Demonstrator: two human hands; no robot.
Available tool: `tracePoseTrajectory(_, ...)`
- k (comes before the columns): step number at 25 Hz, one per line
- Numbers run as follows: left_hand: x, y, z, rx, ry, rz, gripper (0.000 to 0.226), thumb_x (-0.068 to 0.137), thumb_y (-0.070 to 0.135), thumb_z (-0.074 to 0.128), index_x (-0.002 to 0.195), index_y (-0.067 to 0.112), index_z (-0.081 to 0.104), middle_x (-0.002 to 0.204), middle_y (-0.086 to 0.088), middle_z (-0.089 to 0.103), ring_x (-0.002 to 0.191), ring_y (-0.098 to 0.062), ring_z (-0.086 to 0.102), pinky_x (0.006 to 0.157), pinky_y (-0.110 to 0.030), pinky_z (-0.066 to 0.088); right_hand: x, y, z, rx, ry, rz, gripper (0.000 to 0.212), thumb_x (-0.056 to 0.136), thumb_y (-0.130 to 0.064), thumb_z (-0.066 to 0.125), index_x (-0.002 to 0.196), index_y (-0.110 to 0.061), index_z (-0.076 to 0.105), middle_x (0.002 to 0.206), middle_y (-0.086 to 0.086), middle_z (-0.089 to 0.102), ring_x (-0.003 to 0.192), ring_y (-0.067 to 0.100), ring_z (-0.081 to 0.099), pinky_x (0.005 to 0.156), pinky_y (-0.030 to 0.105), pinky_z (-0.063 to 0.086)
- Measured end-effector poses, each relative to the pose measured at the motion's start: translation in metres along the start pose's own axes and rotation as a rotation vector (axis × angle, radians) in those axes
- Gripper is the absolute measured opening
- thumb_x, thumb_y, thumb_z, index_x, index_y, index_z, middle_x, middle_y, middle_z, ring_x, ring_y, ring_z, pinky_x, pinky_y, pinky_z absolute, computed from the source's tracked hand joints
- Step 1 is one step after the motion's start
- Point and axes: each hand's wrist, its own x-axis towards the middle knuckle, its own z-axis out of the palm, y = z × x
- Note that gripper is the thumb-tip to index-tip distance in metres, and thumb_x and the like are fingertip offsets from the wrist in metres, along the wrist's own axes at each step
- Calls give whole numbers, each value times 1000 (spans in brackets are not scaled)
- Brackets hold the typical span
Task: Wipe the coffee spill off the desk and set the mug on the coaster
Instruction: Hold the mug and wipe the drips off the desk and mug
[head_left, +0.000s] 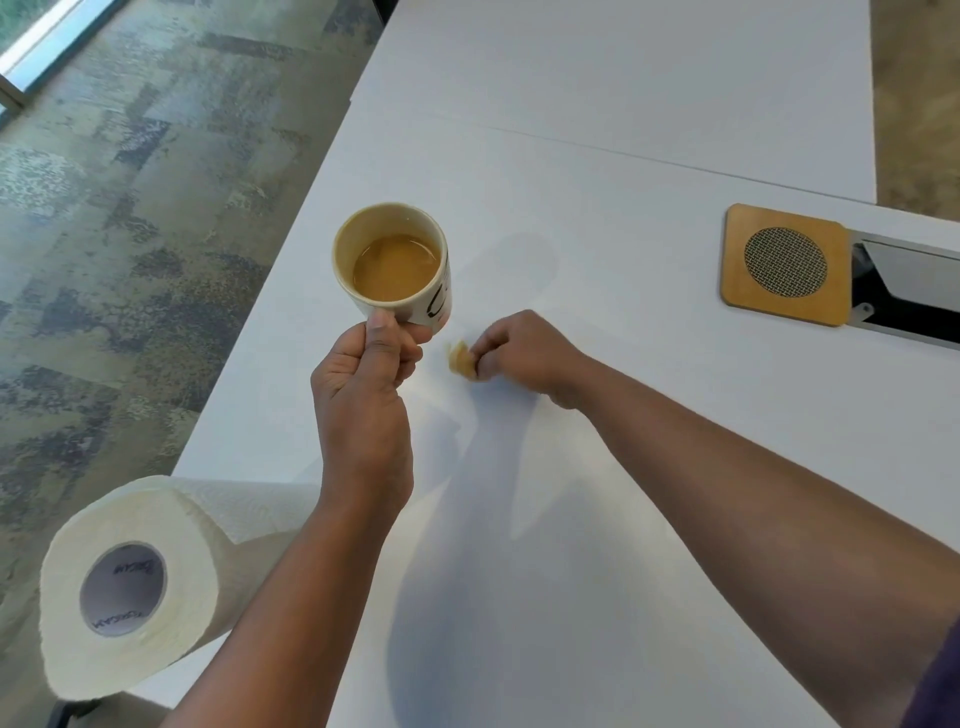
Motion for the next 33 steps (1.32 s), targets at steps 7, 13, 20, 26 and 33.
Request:
tracePoseTrajectory(7,-13,11,2,51,-42,41,46,106,32,45,64,31,61,76,3,68,80,-15,53,79,-31,45,-23,-21,7,1110,-23,207,11,87,2,67,95,-4,71,68,5,63,59,13,52,53,23,50)
tracePoseTrajectory(13,-19,18,4,45,-80,60,43,108,30,44,66,26,56,75,2,68,80,-20,55,77,-31,47,-35,-28,4,1278,-112,230,21,89,1,63,110,2,66,77,11,58,59,14,51,54,21,50)
tracePoseTrajectory(20,-23,20,9,24,-115,38,44,106,30,45,64,26,57,75,1,68,80,-21,56,78,-31,47,-44,-22,2,1428,-105,225,19,93,-2,56,111,3,61,78,11,58,58,11,53,55,19,46)
tracePoseTrajectory(26,-28,19,9,42,-143,32,45,106,32,45,63,28,59,75,2,68,81,-20,56,77,-30,48,-48,-21,-4,1398,-105,173,12,91,1,58,97,0,69,87,13,64,65,13,53,53,21,48)
tracePoseTrajectory(33,-28,21,11,27,-139,27,46,107,31,45,64,29,61,76,4,68,83,-20,57,81,-32,49,-54,-10,-2,1456,-138,125,11,93,-1,59,100,0,67,89,14,61,61,13,53,53,21,48)
